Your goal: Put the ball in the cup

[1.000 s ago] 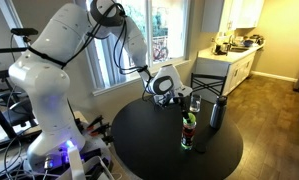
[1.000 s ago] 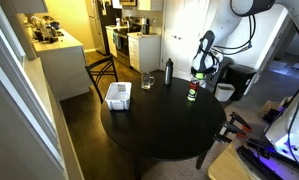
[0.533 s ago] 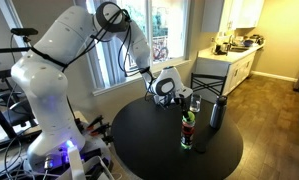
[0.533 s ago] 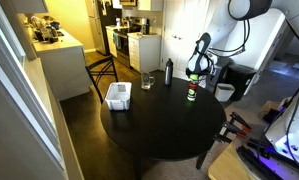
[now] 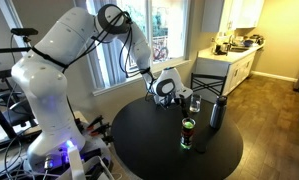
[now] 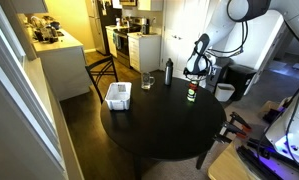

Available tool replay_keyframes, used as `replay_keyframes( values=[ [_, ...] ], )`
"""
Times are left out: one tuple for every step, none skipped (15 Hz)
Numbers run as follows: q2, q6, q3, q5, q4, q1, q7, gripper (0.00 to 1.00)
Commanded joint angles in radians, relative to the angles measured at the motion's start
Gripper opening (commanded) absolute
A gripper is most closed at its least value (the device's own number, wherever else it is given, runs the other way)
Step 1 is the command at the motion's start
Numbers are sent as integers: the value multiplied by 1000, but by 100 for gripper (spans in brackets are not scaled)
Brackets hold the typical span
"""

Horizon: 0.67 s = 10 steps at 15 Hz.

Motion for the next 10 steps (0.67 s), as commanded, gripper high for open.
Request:
replay_keyframes(
  values=[
    [-18,16,33,26,-8,-30,-35,100],
    [3,-1,4,21,5,0,-18,100],
    [3,-1,9,22,6,-4,-19,100],
    [3,-1,12,22,7,-6,-19,100],
    [3,-1,13,22,7,-7,-19,100],
    [3,-1,13,22,7,-7,-19,100],
    [3,-1,13,22,7,-7,-19,100],
    [3,-1,13,22,7,-7,-19,100],
    [3,-1,13,22,7,-7,-19,100],
    [3,-1,13,22,7,-7,-19,100]
  ],
)
